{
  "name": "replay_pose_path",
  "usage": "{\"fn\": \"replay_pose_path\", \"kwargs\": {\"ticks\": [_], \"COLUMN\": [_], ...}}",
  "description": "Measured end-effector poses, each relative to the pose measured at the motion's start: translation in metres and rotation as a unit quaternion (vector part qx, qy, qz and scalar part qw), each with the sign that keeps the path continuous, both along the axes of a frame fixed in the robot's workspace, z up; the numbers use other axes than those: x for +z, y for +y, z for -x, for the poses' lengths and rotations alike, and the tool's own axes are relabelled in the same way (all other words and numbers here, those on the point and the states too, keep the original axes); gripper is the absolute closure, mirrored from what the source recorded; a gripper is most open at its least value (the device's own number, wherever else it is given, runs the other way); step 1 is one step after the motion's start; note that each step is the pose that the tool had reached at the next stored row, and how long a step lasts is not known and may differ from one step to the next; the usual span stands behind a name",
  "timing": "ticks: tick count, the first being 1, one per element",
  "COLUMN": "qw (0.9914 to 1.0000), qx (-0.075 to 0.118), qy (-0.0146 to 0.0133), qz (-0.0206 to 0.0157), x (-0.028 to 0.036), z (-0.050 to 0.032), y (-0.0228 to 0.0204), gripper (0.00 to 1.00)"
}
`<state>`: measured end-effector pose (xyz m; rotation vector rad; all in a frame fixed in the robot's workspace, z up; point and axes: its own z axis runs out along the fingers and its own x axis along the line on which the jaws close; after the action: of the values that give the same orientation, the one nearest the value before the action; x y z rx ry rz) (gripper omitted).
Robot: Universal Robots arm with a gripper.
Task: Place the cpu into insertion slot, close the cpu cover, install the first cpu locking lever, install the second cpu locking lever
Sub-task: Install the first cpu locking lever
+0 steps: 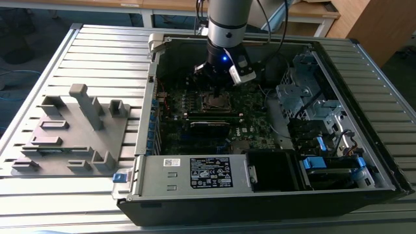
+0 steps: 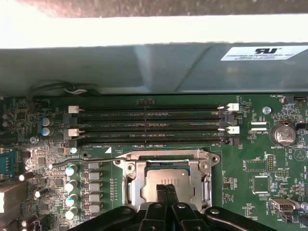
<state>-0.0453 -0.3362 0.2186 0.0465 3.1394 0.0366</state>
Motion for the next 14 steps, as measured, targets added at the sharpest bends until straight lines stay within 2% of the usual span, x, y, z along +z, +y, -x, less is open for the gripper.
{"fn": "replay_pose_path", "kwargs": {"ticks": [4,14], "qw": [1.00000,1.00000], "qx": [0.000,0.000], "qy": [0.0000,0.0001], "qz": [0.0000,0.0002], "x": [0.0035,0.0045], "z": [0.0000,0.0000], "y": [0.0000,-0.0001], "gripper": [0.89,0.89]}}
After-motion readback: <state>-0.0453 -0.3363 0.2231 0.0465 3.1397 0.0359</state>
